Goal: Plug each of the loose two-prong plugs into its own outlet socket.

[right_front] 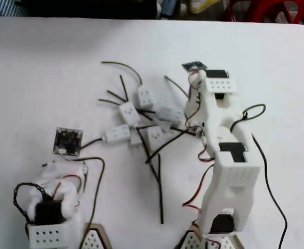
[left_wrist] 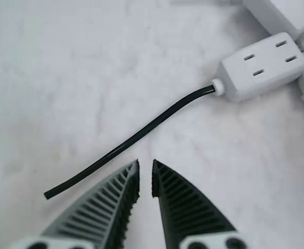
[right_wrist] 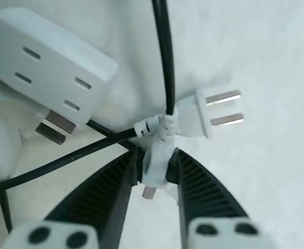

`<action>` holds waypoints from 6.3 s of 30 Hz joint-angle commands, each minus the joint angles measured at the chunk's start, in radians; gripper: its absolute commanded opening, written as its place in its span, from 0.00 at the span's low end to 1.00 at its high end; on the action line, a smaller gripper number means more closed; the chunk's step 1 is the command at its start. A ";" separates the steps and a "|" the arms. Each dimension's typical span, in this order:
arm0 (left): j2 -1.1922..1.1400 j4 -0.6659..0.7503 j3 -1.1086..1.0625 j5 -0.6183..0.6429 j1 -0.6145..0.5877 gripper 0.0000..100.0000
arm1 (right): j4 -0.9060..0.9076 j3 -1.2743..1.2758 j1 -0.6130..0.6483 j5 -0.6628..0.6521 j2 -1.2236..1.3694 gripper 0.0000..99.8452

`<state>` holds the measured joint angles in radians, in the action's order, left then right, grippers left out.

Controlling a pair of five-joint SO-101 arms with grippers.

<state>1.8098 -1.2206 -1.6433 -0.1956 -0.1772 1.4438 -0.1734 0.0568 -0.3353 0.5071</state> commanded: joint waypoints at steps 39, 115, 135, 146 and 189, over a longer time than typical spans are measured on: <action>0.010 0.367 0.261 0.210 0.028 0.07 | -0.165 0.658 0.438 0.267 -1.288 0.02; -0.394 0.213 0.462 -0.299 0.139 0.20 | -0.728 0.908 0.449 0.600 -0.970 0.02; -1.725 0.094 1.188 -0.654 0.325 0.27 | -0.805 1.016 0.371 0.600 -0.972 0.02; -2.126 0.086 1.468 -0.649 0.329 0.24 | -0.808 1.040 0.369 0.594 -0.980 0.02; -1.259 0.046 0.941 -0.265 -0.119 0.24 | -0.854 0.941 0.578 0.328 -0.970 0.02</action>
<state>0.4043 -1.2712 -0.5708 -0.4611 -0.2509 0.6368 0.8193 0.5953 0.0422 -0.4580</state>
